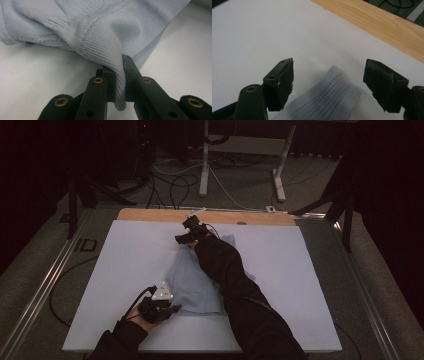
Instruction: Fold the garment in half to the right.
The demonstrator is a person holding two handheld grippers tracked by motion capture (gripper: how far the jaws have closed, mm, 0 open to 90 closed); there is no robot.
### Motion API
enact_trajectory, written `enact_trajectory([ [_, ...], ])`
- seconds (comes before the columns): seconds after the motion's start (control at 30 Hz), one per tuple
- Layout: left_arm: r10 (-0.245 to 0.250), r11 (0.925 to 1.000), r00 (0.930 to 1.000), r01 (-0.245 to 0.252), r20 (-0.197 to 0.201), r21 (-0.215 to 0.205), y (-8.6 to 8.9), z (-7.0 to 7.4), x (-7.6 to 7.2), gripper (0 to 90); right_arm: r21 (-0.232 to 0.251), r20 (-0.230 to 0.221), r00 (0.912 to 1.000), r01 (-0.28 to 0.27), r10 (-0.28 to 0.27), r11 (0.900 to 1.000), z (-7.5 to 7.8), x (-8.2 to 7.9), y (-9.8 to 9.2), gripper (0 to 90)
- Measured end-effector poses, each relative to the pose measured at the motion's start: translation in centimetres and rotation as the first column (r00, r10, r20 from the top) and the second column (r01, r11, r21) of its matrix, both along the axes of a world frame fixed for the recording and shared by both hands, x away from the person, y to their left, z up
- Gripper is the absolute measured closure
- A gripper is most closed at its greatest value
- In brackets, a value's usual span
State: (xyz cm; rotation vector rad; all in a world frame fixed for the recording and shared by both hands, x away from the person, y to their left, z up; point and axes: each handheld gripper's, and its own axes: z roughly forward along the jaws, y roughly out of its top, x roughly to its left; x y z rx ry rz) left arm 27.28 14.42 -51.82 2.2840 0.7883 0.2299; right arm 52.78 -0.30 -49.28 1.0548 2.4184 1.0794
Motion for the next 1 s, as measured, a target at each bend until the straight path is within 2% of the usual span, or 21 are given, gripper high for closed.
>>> enact_trajectory([
  [0.07, -0.002, 1.0, 1.0, 0.002, 0.002, 0.003, 0.0, 0.0, 0.0, 85.2, -0.003, -0.02, 0.9996, 0.021, -0.021, 1.0, -0.5, 0.4, 0.2, 29.3],
  [0.3, -0.003, 1.0, 1.0, 0.003, 0.004, 0.001, 0.0, 0.0, 0.0, 85.2, -0.043, -0.029, 0.9988, 0.039, -0.04, 0.998, -1.4, 0.9, 0.8, 36.5],
  [0.4, -0.001, 1.0, 1.0, 0.001, 0.006, 0.0, 0.0, -0.1, -0.1, 85.2, -0.078, -0.029, 0.999, 0.032, -0.034, 0.996, -1.9, 0.9, 1.2, 45.8],
  [0.5, -0.001, 1.0, 1.0, 0.001, 0.006, 0.0, 0.0, -0.1, -0.1, 85.2, -0.119, -0.02, 0.9995, 0.022, -0.025, 0.993, -2.1, 0.9, 1.7, 50.4],
  [0.53, -0.002, 1.0, 1.0, 0.002, 0.006, -0.001, 0.0, 0.0, -0.1, 85.2, -0.119, -0.02, 0.9995, 0.022, -0.025, 0.993, -2.1, 0.9, 1.7, 50.4],
  [0.57, 0.0, 1.0, 1.0, 0.0, 0.006, -0.002, -0.1, -0.1, -0.1, 85.2, -0.144, -0.018, 0.9992, 0.033, -0.036, 0.989, -2.3, 1.0, 1.9, 54.7],
  [0.6, 0.0, 1.0, 1.0, 0.0, 0.006, -0.002, -0.1, -0.1, -0.1, 85.2, -0.144, -0.018, 0.9992, 0.033, -0.036, 0.989, -2.3, 1.0, 1.9, 54.7],
  [0.7, -0.002, 1.0, 1.0, 0.002, 0.007, -0.002, 0.0, 0.0, -0.1, 85.2, -0.179, -0.005, 0.9991, 0.04, -0.041, 0.983, -2.4, 0.9, 2.2, 66.4],
  [0.77, 0.0, 1.0, 1.0, 0.0, 0.006, -0.002, -0.1, -0.1, -0.1, 85.2, -0.176, -0.011, 0.999, 0.041, -0.044, 0.984, -2.5, 0.9, 2.2, 68.5],
  [0.83, -0.003, 1.0, 1.0, 0.003, 0.006, -0.001, -0.1, -0.1, -0.1, 85.2, -0.179, -0.005, 0.9988, 0.047, -0.049, 0.983, -2.4, 1.0, 2.0, 81.6],
  [0.87, -0.001, 1.0, 1.0, 0.001, 0.005, -0.003, 0.0, 0.0, 0.0, 85.2, -0.177, -0.005, 0.9985, 0.052, -0.054, 0.983, -2.3, 1.0, 1.9, 84.6],
  [0.9, -0.001, 1.0, 1.0, 0.001, 0.002, -0.005, 0.0, -0.1, -0.1, 85.2, -0.163, -0.017, 0.9986, 0.048, -0.051, 0.985, -2.2, 1.1, 1.8, 85.8],
  [1.0, -0.001, 1.0, 1.0, 0.001, 0.003, -0.003, -0.1, -0.1, -0.1, 85.2, -0.165, -0.02, 0.9992, 0.03, -0.034, 0.986, -2.1, 1.1, 1.6, 87.0],
])
